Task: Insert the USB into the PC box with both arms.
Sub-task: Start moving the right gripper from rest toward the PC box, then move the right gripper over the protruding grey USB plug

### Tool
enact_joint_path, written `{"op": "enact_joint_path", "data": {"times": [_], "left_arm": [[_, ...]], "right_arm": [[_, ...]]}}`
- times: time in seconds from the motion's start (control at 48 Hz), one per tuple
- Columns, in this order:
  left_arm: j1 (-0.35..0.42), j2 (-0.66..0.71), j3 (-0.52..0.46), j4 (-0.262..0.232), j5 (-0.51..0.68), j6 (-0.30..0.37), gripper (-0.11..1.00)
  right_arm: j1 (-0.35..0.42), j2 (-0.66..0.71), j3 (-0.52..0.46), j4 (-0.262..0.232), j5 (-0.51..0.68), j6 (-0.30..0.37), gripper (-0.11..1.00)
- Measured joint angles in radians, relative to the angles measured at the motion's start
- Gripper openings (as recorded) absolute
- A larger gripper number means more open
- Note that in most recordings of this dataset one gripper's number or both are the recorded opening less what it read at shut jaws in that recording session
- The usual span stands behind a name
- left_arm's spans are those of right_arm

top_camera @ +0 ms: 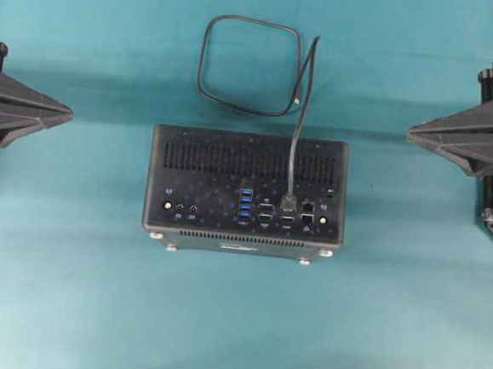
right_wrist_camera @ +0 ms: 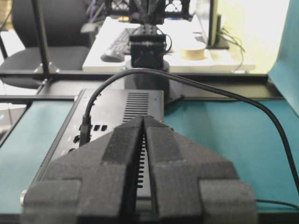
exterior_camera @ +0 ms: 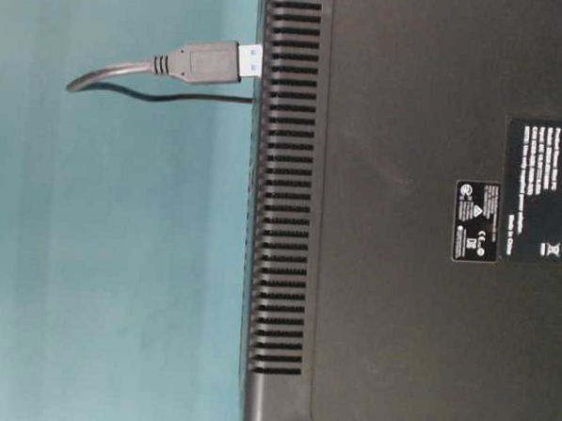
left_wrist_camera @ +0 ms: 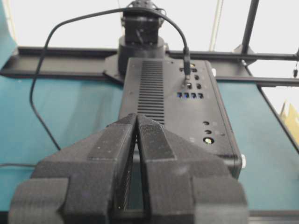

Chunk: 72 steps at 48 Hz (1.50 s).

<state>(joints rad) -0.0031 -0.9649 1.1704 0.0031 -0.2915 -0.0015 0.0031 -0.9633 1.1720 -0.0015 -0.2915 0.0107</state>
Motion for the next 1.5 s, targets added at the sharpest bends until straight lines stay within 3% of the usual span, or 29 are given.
{"op": "enact_joint_path", "data": {"times": [0.062,0.25,0.354,0.562,0.77,0.916,1.207,1.332,1.499], "left_arm": [[0.003,0.009,-0.015,0.002,0.000,-0.040,0.04],[0.008,0.048,-0.074,0.005,0.066,-0.083,0.00],[0.008,0.091,-0.126,0.008,0.127,-0.077,0.00],[0.009,0.204,-0.242,0.009,0.272,-0.064,0.00],[0.008,0.224,-0.296,0.011,0.405,-0.025,0.00],[0.009,0.215,-0.313,0.011,0.440,-0.018,0.00],[0.009,0.221,-0.365,0.011,0.522,-0.038,0.00],[0.009,0.221,-0.365,0.011,0.537,-0.038,0.00],[0.009,0.219,-0.365,0.011,0.561,-0.038,0.00]], "right_arm": [[0.000,0.000,0.008,0.009,0.003,0.000,0.18],[-0.002,0.006,0.018,0.104,0.101,0.100,0.04],[0.000,0.011,-0.015,0.110,0.189,0.147,0.03],[-0.003,0.015,-0.112,0.107,0.399,0.153,0.04],[-0.005,0.044,-0.169,0.107,0.460,0.153,0.09],[-0.003,0.117,-0.216,0.107,0.509,0.153,0.20],[0.018,0.249,-0.318,0.106,0.563,0.153,0.74],[0.035,0.295,-0.367,0.107,0.594,0.153,0.78],[0.066,0.390,-0.482,0.106,0.730,0.153,0.78]]}}
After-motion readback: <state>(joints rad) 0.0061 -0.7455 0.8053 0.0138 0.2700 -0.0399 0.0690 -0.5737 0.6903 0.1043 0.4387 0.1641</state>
